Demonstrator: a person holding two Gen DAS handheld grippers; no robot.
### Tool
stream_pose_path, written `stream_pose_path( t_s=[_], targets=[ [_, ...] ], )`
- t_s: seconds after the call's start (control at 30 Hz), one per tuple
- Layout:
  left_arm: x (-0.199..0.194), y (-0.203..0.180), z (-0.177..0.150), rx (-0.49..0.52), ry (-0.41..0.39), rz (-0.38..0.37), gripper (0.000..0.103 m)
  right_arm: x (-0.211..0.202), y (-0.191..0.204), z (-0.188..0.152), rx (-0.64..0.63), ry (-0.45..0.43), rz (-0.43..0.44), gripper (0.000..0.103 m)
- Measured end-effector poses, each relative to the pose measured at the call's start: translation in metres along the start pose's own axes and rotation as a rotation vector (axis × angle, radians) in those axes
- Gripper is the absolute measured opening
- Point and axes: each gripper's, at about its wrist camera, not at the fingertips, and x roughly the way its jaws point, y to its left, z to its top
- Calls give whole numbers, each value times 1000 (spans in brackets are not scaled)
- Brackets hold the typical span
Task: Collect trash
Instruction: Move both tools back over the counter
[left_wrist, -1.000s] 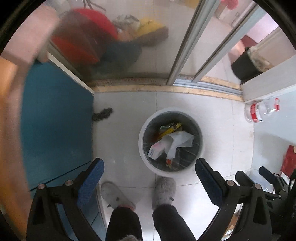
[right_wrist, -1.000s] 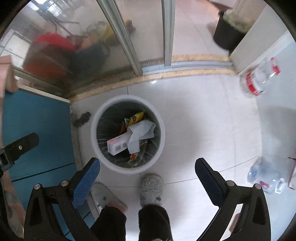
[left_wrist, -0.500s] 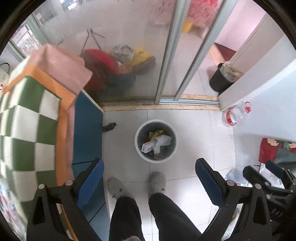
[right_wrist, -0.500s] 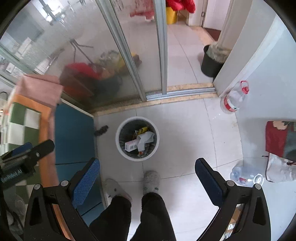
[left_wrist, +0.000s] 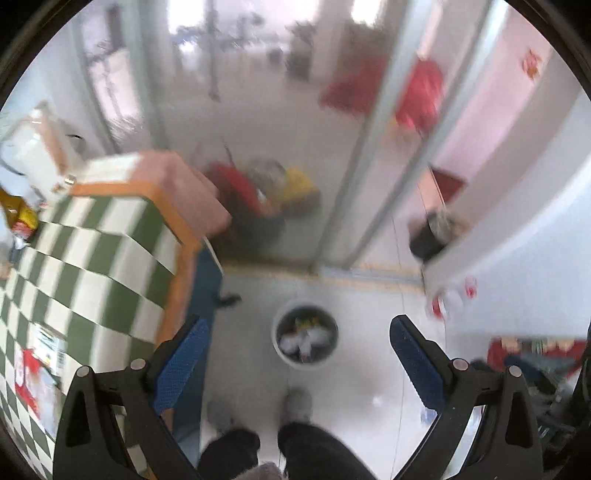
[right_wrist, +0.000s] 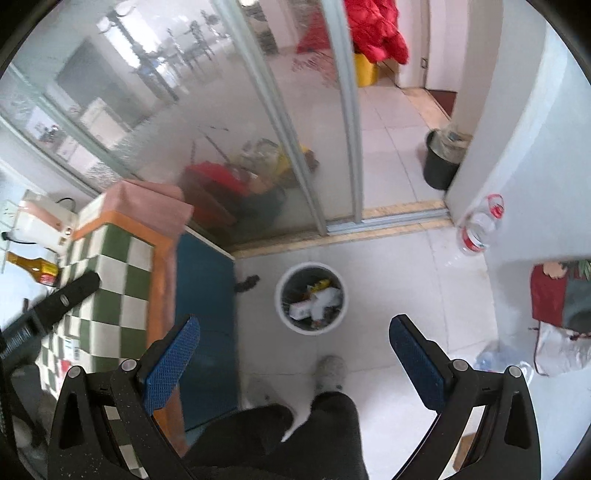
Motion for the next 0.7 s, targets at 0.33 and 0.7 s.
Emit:
stream_pose_path(
  t_s=[0.33, 0.7],
  targets=[
    [-59, 210, -8, -328, -45, 267, 103, 45, 209, 4, -359, 122, 179, 103],
    [-87, 468, -223, -943, 209, 540, 102, 156, 531, -145, -1033, 354, 293, 102]
  ],
)
